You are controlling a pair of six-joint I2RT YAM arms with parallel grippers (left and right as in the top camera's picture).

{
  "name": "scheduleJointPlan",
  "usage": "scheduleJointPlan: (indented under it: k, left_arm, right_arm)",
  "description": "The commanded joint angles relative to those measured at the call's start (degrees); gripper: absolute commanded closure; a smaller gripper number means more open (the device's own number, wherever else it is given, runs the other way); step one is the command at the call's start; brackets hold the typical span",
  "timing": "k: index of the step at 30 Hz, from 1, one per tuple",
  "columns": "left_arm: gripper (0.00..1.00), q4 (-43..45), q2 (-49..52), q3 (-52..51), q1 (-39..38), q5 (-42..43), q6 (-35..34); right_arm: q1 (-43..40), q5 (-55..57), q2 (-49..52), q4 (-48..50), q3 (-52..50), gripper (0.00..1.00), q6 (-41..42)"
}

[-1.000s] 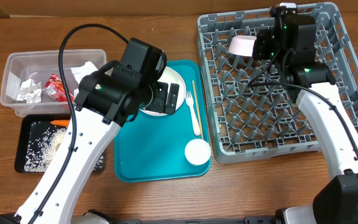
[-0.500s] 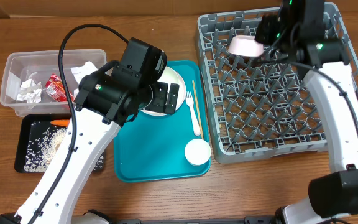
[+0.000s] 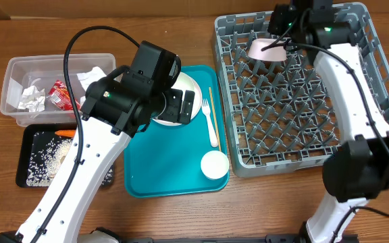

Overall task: Sort waste into correct bins and load items into the dishwasher
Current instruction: 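Release the bowl and raise the right gripper above the rack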

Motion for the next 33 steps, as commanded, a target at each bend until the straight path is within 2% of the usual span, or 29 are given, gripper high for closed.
scheduleJointPlan:
  k: [1,16,33]
  left_arm:
    - [0.00,0.1,-0.1,1.2,0.1,-0.5,0.4]
    - [0.00,0.1,-0.1,1.2,0.1,-0.5,0.4]
    - [0.00,0.1,-0.1,1.2,0.1,-0.5,0.4]
  right_arm:
    - [-0.2,1.1,2.3,0.0,0.9,0.96,-0.3]
    - [-0.4,3.5,5.6,-5.8,0.2,0.96,-0.3]
    - [-0.5,6.3,8.9,-3.4,0.1,0.96,-0.3]
